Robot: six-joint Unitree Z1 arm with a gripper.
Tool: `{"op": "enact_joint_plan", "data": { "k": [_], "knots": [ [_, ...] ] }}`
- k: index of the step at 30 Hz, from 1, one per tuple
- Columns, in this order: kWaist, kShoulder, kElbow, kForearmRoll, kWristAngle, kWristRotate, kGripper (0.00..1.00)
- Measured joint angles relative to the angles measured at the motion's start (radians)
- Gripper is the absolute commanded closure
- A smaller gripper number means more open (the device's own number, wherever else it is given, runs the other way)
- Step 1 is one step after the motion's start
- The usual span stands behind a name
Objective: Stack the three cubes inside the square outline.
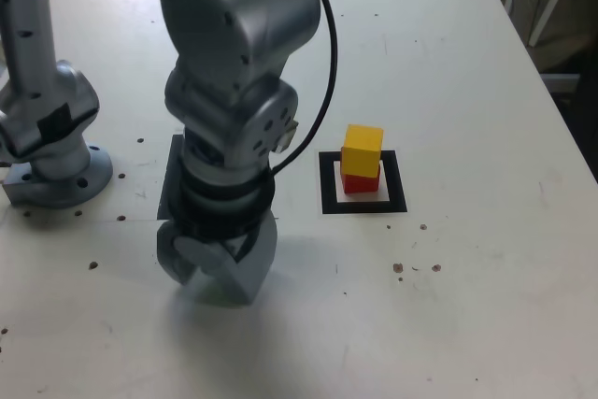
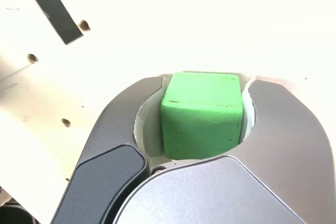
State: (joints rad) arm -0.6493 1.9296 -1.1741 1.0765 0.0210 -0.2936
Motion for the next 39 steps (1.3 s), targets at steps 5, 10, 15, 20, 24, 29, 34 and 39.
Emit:
{"op": "enact_joint_plan", "data": {
  "k": [5,10,15,20,24,29,34,39],
  "knots": [
    [0.051,-0.04,-0.067,0.113,0.038,0.024,0.78],
    [0.13,-0.061,-0.201,0.245,0.078,0.101,0.78],
    [0.212,-0.061,-0.353,0.343,0.1,0.185,0.78],
    [0.301,-0.04,-0.436,0.392,0.107,0.251,0.78],
    [0.349,-0.015,-0.473,0.405,0.109,0.293,0.78],
    [0.41,0.027,-0.546,0.415,0.118,0.349,0.78],
    [0.445,0.066,-0.591,0.423,0.128,0.385,0.78],
    [0.477,0.101,-0.617,0.425,0.134,0.411,0.78]
  ]
}}
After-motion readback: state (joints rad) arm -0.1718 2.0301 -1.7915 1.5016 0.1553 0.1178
